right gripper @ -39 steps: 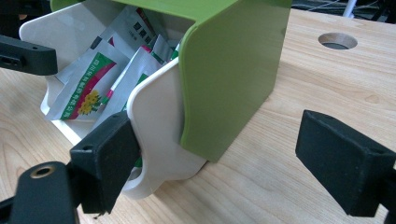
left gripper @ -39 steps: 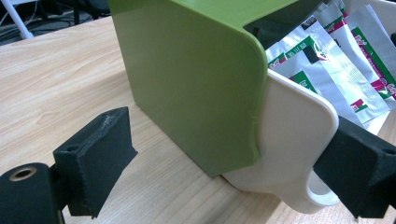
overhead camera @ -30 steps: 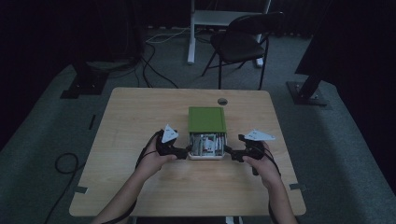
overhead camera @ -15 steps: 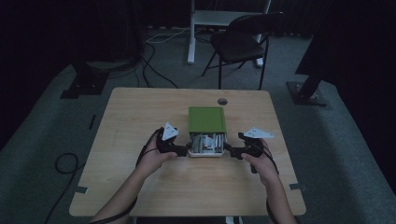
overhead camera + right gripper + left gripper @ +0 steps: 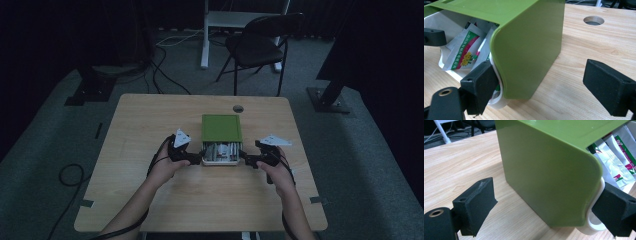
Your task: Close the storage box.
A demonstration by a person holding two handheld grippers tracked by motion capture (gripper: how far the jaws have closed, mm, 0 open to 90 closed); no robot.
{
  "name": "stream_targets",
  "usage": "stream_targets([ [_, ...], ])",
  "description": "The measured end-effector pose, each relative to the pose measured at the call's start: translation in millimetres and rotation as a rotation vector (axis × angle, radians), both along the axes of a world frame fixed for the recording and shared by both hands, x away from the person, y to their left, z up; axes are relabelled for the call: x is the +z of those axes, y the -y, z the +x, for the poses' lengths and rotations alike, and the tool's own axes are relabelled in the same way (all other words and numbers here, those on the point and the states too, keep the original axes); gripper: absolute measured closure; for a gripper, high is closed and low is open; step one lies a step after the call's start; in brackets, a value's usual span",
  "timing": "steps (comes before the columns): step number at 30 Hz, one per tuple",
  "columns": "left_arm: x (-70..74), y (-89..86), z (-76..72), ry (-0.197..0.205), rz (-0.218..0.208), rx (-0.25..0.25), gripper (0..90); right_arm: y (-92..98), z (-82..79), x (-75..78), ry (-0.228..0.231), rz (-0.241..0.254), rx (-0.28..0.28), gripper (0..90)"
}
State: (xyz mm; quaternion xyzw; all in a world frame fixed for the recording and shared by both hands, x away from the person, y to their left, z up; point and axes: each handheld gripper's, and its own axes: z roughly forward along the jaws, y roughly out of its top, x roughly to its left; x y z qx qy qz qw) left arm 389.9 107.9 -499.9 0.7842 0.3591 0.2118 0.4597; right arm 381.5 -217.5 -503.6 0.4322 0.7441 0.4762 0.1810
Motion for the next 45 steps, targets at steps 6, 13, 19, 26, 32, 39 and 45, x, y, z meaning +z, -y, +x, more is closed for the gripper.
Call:
stream_targets([
  [6,0.4,1.2,0.7,0.013,0.009,0.010,9.9,-1.6,1.1,-0.9,0.014,-0.004,-0.015,12.8],
  [13,-0.3,2.1,2.9,0.009,0.008,0.020,9.9,-4.2,2.3,-1.1,0.011,-0.005,-0.044,12.7],
  [19,-1.2,3.1,0.5,0.004,0.004,0.016,10.0,-4.9,0.1,-1.6,0.016,-0.003,-0.052,13.6],
  [26,-1.7,5.5,-3.9,-0.014,-0.041,-0.043,10.0,-5.9,-4.6,0.2,0.040,0.006,-0.043,13.7],
  [32,0.4,3.2,-7.4,-0.024,-0.088,-0.045,10.1,-6.8,-8.8,1.0,0.051,-0.002,-0.027,13.7],
  [39,-1.5,-1.7,-12.3,-0.030,-0.075,-0.013,10.1,-2.7,-13.4,0.4,0.055,0.030,-0.028,13.7],
  [45,-4.1,-4.0,-16.5,-0.028,-0.044,-0.015,10.0,-0.2,-15.8,-2.1,0.037,-0.002,-0.044,13.7],
])
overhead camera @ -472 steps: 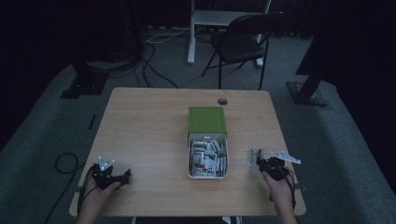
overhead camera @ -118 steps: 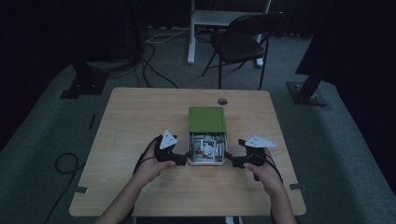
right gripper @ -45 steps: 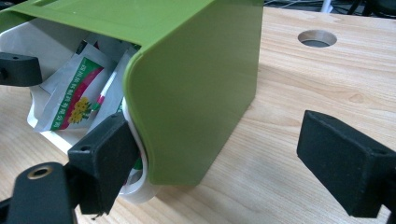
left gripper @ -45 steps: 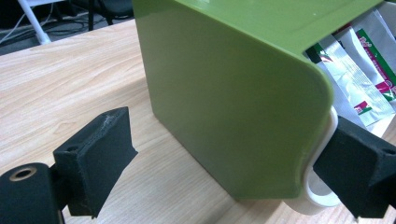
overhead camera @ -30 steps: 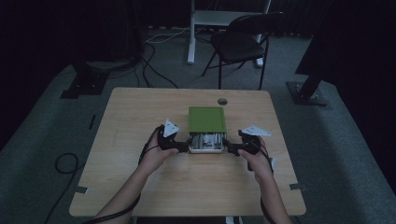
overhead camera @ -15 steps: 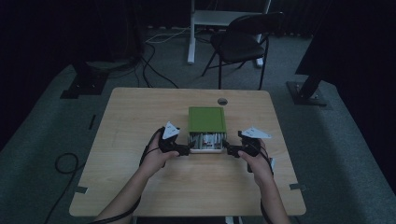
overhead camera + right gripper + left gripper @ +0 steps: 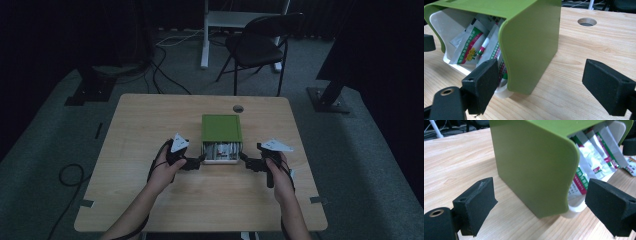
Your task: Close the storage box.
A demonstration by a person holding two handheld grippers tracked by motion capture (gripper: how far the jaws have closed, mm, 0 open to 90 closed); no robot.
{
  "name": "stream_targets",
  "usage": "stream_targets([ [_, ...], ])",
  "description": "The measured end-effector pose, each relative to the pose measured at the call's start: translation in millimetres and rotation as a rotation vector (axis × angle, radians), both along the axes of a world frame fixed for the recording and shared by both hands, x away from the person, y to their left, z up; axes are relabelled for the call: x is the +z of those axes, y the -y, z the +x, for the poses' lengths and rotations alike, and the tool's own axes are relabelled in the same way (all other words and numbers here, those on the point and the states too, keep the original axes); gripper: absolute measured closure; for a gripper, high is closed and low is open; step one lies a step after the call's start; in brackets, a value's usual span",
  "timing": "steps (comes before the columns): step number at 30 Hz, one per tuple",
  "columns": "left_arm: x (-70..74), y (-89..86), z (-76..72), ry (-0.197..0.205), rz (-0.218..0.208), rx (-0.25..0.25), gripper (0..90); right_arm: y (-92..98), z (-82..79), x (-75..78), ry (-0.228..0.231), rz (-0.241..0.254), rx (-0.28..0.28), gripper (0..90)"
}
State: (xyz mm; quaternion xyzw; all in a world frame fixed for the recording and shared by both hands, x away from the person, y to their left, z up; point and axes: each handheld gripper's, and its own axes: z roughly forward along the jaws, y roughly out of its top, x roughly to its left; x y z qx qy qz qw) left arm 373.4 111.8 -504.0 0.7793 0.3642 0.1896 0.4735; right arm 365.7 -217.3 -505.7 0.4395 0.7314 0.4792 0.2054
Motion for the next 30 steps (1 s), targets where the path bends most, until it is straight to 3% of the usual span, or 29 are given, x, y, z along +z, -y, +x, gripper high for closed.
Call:
stream_targets([
  [15,3.8,-14.2,-13.5,-0.014,-0.002,0.038,10.0,10.2,-13.5,-7.8,-0.011,-0.002,-0.015,13.7],
  [21,-2.5,-26.4,-17.7,-0.025,0.017,0.061,10.0,12.0,-21.3,-12.5,-0.019,0.011,-0.016,13.7],
  [25,-6.8,-31.9,-21.5,-0.020,0.052,0.070,10.0,10.9,-28.1,-17.0,-0.025,0.009,-0.002,13.7],
  [30,-11.3,-39.0,-27.6,-0.024,0.044,0.084,10.1,10.4,-35.2,-18.8,-0.023,0.004,0.005,13.7],
])
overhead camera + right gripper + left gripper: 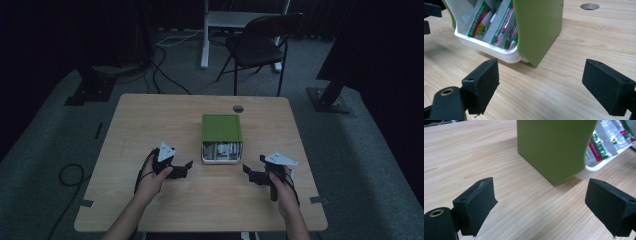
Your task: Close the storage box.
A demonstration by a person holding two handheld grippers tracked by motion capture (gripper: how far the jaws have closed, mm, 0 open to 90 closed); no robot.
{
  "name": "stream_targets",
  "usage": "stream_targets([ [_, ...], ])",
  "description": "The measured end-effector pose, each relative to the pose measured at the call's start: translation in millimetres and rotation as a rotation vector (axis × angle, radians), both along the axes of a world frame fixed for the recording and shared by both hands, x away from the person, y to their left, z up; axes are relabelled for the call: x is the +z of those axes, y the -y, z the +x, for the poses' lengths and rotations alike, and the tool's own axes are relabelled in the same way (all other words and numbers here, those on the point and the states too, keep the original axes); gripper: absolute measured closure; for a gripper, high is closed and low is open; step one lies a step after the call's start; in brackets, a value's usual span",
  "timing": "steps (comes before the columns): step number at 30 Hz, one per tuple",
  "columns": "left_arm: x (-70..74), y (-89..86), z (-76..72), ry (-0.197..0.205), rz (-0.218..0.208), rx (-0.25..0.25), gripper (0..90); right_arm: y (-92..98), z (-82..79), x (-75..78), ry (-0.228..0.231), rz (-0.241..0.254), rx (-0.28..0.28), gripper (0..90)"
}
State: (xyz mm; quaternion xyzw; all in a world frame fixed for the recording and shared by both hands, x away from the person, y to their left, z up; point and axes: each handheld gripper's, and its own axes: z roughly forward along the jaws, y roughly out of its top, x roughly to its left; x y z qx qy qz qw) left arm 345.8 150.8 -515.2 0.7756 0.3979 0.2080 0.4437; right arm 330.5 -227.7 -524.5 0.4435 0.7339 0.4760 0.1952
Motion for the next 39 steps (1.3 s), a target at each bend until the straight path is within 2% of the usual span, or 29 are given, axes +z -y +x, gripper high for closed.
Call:
stream_targets([
  [8,-9.1,-14.8,-8.8,-0.035,0.034,0.023,10.0,-2.1,-12.5,-7.0,-0.009,-0.011,0.020,13.7],
  [12,-11.0,-23.6,-11.6,-0.051,0.009,0.034,10.1,-2.6,-18.3,-11.0,-0.014,-0.015,0.030,13.7],
  [19,-15.7,-39.8,-15.4,-0.082,0.058,0.069,10.1,-3.2,-26.6,-16.5,-0.020,-0.038,0.043,13.8],
  [25,-17.2,-47.1,-18.6,-0.093,0.078,0.094,10.1,-4.0,-32.3,-18.6,-0.022,-0.047,0.054,13.8],
  [26,-18.3,-52.6,-22.0,-0.094,0.112,0.123,10.0,-5.1,-34.4,-20.1,-0.023,-0.061,0.061,13.8],
  [27,-18.5,-54.6,-22.9,-0.097,0.118,0.129,10.0,-5.5,-35.1,-20.7,-0.024,-0.069,0.063,13.8],
  [30,-19.6,-61.6,-26.1,-0.105,0.123,0.153,10.0,-5.8,-36.9,-22.5,-0.025,-0.081,0.069,13.8],
  [33,-21.1,-70.1,-28.5,-0.112,0.108,0.177,10.1,-5.9,-38.1,-24.7,-0.031,-0.089,0.076,13.8],
  [36,-21.6,-80.7,-30.9,-0.114,0.130,0.223,10.0,-6.4,-39.1,-26.4,-0.040,-0.103,0.083,13.8],
  [39,-22.0,-91.1,-32.3,-0.133,0.155,0.269,10.1,-7.0,-39.5,-26.5,-0.035,-0.114,0.081,13.8],
])
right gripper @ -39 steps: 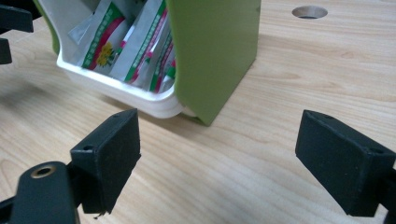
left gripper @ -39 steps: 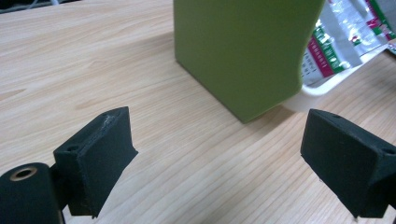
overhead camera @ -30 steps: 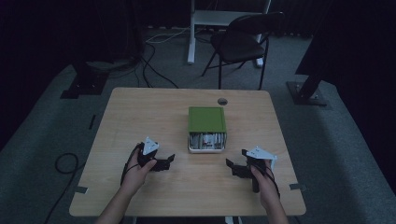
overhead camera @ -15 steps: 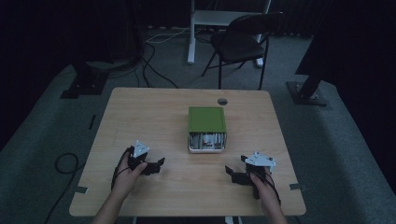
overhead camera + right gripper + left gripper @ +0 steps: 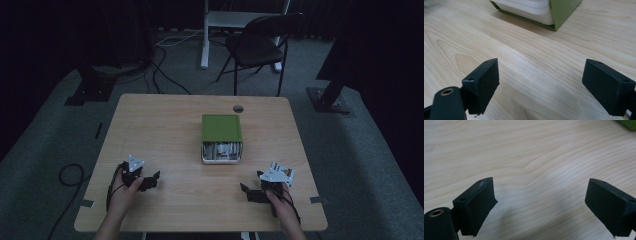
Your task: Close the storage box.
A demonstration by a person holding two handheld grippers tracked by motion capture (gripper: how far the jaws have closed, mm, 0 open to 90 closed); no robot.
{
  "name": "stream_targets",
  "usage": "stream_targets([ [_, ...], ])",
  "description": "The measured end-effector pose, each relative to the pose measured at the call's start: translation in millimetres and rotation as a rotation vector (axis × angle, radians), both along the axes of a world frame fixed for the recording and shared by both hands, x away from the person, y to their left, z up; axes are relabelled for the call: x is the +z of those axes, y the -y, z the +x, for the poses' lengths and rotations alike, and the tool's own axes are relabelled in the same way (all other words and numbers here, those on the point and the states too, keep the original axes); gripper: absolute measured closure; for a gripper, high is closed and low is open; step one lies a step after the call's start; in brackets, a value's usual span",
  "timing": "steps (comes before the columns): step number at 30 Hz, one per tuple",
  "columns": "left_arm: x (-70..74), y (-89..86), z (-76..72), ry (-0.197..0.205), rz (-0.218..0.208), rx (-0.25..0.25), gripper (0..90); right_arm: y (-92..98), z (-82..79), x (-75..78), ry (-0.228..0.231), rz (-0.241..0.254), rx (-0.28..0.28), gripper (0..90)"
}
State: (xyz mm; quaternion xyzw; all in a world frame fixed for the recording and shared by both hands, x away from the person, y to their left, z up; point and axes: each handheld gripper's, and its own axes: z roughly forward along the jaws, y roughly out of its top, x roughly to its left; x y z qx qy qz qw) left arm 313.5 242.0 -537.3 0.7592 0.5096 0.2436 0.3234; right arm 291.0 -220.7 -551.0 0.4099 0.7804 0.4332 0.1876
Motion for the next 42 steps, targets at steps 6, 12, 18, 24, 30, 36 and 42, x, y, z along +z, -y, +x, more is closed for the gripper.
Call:
stream_targets([
  [6,-1.3,-16.9,-2.3,-0.037,0.031,0.095,10.1,-4.8,-1.6,-0.5,-0.001,-0.047,0.030,13.8],
  [12,-4.7,-29.1,-5.9,-0.053,0.051,0.156,10.1,-9.8,-2.1,-1.9,-0.029,-0.097,0.086,13.8],
  [18,-8.6,-36.0,-8.6,-0.064,0.065,0.198,10.1,-10.8,-1.8,-3.1,-0.065,-0.118,0.096,14.0],
  [24,-9.2,-38.3,-10.0,-0.070,0.047,0.228,10.0,-14.4,-1.9,-4.5,-0.085,-0.155,0.119,13.8],
  [30,-13.4,-39.9,-10.5,-0.060,-0.016,0.250,10.1,-14.4,-2.0,-4.6,-0.084,-0.156,0.119,13.8],
  [36,-13.6,-39.5,-11.2,-0.058,-0.017,0.255,10.1,-14.2,-1.6,-4.7,-0.092,-0.152,0.117,13.5],
  [42,-13.7,-39.4,-11.3,-0.058,-0.018,0.258,10.1,-14.2,-1.5,-4.7,-0.093,-0.151,0.117,13.5],
])
